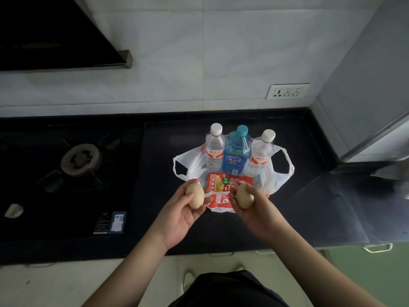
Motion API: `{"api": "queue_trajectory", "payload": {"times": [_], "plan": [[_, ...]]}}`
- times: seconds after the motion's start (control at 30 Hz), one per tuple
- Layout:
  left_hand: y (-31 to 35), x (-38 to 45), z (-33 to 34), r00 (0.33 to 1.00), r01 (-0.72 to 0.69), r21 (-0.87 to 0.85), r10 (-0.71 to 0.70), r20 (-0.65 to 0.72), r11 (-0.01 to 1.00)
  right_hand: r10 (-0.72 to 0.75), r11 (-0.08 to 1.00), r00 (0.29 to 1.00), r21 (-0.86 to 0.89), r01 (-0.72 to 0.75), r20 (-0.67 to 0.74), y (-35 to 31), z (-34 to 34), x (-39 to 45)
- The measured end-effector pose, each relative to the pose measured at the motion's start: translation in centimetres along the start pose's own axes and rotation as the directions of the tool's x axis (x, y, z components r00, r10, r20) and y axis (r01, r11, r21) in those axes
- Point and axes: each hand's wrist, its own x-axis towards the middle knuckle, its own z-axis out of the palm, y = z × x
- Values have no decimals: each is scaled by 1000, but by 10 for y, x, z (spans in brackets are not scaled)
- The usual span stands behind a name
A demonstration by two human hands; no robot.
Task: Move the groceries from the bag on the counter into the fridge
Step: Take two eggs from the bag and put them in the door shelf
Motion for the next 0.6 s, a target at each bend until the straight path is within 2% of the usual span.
{"api": "queue_trajectory", "payload": {"times": [0.17, 0.37, 0.47, 0.6], "plan": [[6, -19, -2, 1000, 4, -14, -4, 10, 1000, -9, 997, 1000, -78, 7, -23, 20, 17, -20], [13, -37, -8, 998, -55, 20, 54, 33, 998, -29, 989, 999, -148, 26, -15, 40, 29, -36], [15, -47, -9, 994, -104, 29, 103, 24, 994, -38, 973, 999, -225, 42, 24, 49, 36, -41], [19, -64, -5, 986, -169, -18, 168, -13, 986, -8, 972, 996, -235, 29, 89, 52, 40, -43]]}}
